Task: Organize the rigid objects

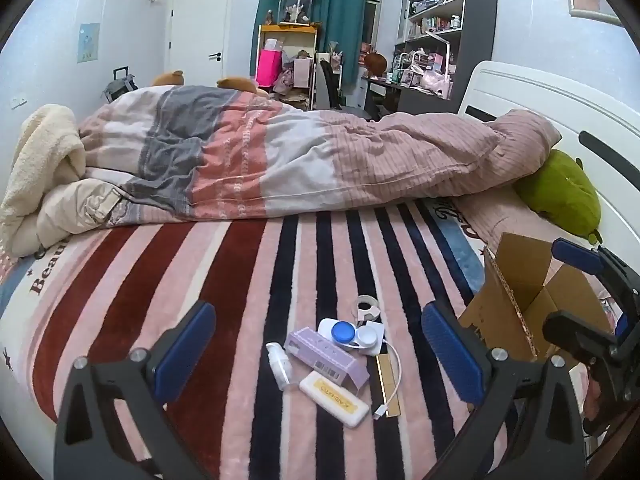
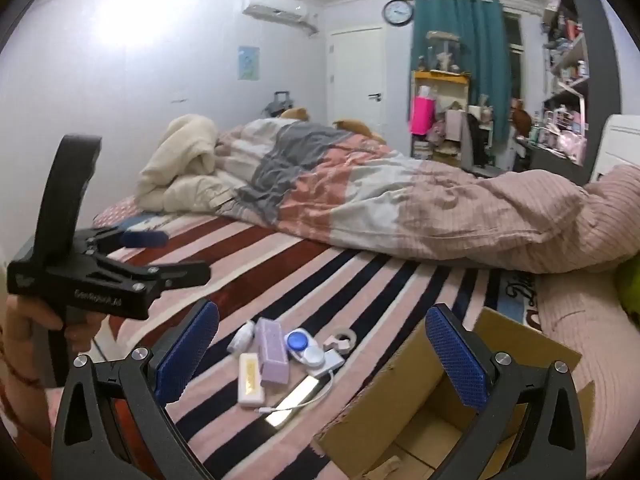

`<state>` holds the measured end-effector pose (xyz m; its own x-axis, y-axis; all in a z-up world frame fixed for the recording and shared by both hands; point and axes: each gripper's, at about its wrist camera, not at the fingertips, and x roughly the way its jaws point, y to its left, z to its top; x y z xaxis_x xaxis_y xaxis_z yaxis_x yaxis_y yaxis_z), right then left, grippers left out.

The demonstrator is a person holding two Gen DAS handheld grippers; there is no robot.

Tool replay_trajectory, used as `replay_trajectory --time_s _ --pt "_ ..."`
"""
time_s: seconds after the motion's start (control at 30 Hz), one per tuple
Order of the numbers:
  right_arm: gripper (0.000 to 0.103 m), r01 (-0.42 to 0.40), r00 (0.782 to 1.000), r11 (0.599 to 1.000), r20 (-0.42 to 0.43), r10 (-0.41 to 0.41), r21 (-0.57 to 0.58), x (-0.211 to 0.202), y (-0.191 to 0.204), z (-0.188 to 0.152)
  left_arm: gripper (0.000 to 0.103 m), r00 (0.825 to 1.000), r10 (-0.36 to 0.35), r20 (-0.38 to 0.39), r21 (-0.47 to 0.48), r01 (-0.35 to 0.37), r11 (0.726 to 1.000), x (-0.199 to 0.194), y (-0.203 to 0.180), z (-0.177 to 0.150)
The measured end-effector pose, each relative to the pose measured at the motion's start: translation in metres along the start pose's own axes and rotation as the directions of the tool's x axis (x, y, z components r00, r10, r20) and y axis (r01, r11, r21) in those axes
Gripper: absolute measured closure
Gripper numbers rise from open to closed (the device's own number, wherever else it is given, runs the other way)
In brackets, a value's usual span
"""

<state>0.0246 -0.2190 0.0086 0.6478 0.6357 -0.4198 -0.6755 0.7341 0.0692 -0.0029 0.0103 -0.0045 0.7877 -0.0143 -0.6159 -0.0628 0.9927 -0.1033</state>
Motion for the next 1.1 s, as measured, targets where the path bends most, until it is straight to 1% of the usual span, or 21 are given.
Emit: replay_trajectory --time_s 0.17,0.27,0.57,0.8,1.1 --pt "0.0 0.002 1.0 1.0 0.0 -0.002 0.009 0.0 0.004 -0.001 0.001 1.0 0.01 -0.004 -0.002 -0.01 1.0 0.001 -0.001 -0.002" --pt "0.0 -0.01 1.0 1.0 -0.007 0.01 0.027 0.006 -0.001 -0.002 0.001 1.0 0.018 -0.005 -0.004 -0.018 1.0 0.001 -0.001 -0.002" --pt "0.0 -0.006 1.0 0.999 -0.01 0.007 0.049 0.001 -0.009 -0.002 0.001 1.0 0.019 -0.006 -0.006 -0.019 1.0 0.0 0.001 -0.003" --pt "0.0 0.013 1.0 0.999 -0.012 -0.013 0.051 0.0 -0.01 -0.005 0.001 1.0 0.019 -0.004 -0.005 -0.019 1.0 0.0 0.001 -0.004" --pt "0.0 0.019 1.0 0.998 -0.014 -0.019 0.061 0.0 -0.011 -0.005 0.001 1.0 0.021 -0.001 -0.008 -0.021 1.0 -0.002 0.004 -0.005"
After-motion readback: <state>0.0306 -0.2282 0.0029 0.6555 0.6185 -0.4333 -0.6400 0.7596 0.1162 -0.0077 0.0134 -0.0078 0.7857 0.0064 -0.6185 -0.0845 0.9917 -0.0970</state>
